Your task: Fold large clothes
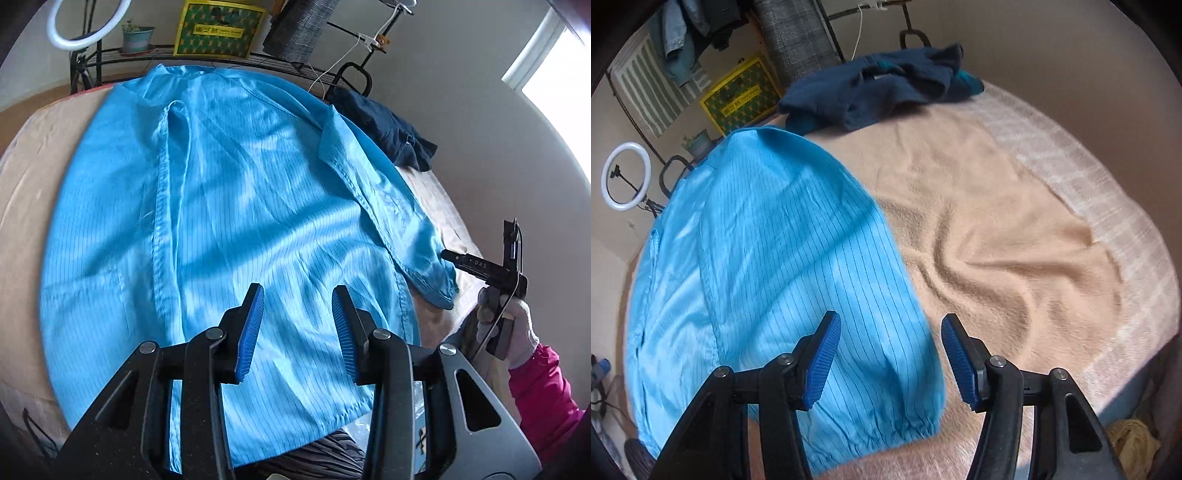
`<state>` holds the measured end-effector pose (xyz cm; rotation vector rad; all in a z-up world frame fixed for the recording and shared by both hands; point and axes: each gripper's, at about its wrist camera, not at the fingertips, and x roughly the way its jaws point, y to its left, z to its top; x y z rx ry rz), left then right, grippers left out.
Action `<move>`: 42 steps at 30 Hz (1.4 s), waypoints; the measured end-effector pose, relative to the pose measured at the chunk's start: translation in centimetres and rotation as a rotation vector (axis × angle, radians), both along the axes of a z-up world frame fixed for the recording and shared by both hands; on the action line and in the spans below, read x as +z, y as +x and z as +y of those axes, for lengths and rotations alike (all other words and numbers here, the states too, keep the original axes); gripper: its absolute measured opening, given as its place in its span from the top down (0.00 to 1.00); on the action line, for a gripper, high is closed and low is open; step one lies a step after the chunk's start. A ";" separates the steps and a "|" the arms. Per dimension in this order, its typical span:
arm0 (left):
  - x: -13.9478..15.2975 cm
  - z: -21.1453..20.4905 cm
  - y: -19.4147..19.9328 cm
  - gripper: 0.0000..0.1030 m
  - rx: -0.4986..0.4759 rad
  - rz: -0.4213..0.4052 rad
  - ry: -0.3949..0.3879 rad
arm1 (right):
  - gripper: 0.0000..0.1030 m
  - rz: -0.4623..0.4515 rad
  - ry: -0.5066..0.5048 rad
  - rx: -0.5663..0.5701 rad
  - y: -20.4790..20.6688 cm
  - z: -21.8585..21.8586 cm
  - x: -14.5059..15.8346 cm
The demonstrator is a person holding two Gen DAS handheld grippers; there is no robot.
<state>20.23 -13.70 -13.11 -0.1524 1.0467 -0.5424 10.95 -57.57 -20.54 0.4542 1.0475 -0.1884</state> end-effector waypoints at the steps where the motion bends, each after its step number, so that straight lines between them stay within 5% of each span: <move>1: 0.4 -0.4 0.7 0.63 -0.006 -0.010 0.017 | 0.42 -0.003 0.006 0.006 0.3 0.0 -0.2; 6: 6.3 -0.4 5.1 0.63 -0.003 -0.132 0.085 | 0.42 -0.031 -0.018 0.022 1.2 0.0 0.1; 13: 20.6 -1.0 9.9 0.63 0.027 -0.377 0.112 | 0.42 -0.126 -0.008 -0.006 0.7 -2.7 3.6; 18: 25.8 -3.8 10.7 0.63 -0.011 -0.456 0.114 | 0.42 -0.135 -0.030 0.028 0.7 -4.5 5.4; 21: 25.1 -5.1 10.7 0.63 -0.039 -0.432 0.077 | 0.42 -0.108 -0.025 0.084 1.2 -4.3 4.7; 31: 14.4 -6.0 7.1 0.63 -0.088 -0.248 0.043 | 0.52 0.005 -0.065 0.203 2.6 -0.9 0.2; 34: 11.1 -4.5 5.0 0.63 -0.074 -0.199 0.037 | 0.63 0.035 -0.074 0.246 2.6 0.3 -0.3; 38: 7.2 -2.5 2.3 0.63 -0.040 -0.137 0.036 | 0.96 0.045 -0.081 0.248 2.4 0.6 0.0; 42: 4.6 -1.2 0.6 0.63 -0.025 -0.088 0.028 | 1.00 0.008 -0.100 0.231 1.9 0.6 1.8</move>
